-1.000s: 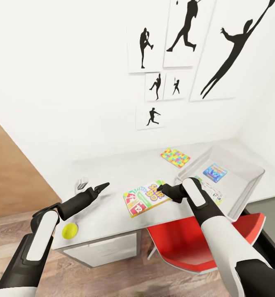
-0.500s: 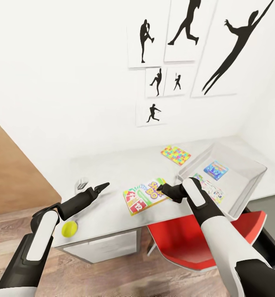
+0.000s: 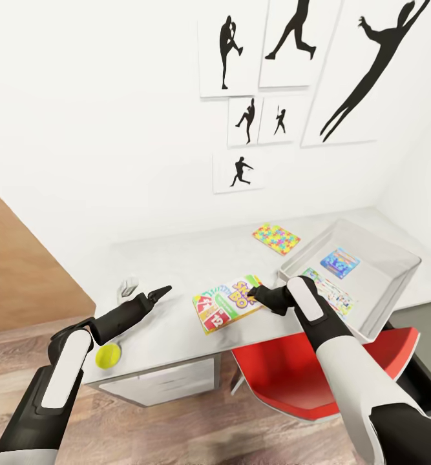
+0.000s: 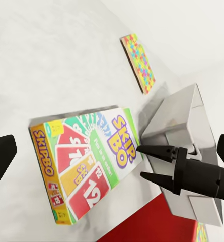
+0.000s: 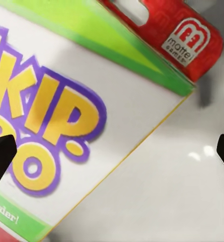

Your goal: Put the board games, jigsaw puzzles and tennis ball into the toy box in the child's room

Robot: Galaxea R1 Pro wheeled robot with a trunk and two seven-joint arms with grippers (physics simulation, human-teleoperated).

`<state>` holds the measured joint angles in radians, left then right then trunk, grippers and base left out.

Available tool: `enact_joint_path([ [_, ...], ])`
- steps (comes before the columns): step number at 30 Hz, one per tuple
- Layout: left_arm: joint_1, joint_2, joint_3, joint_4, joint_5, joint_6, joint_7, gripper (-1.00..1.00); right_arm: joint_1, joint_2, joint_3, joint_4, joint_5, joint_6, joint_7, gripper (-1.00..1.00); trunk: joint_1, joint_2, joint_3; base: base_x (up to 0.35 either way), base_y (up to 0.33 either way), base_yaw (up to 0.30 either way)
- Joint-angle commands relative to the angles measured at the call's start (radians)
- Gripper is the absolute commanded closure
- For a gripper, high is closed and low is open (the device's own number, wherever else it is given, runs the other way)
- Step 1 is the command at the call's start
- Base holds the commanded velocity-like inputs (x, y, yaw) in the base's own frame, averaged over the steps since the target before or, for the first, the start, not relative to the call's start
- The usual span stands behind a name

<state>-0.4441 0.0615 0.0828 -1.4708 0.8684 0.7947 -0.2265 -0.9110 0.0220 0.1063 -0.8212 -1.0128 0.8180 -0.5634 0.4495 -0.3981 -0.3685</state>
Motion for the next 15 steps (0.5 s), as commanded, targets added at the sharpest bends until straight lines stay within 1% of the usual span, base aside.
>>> enact_joint_path([
  [1, -0.001, 0.000, 0.002, 0.000, -0.001, 0.006, -0.004, -1.00, -0.001, 0.000, 0.002, -0.001, -0.010, 0.000, -0.010, -1.00, 0.000, -0.002, -0.003, 0.000, 0.000, 0.000],
  [15, -0.001, 0.000, 0.002, 0.000, 0.000, 0.006, -0.004, -1.00, -0.006, -0.005, 0.001, -0.003, -0.010, 0.000, -0.010, -1.00, 0.000, -0.002, -0.025, 0.000, 0.000, 0.000],
])
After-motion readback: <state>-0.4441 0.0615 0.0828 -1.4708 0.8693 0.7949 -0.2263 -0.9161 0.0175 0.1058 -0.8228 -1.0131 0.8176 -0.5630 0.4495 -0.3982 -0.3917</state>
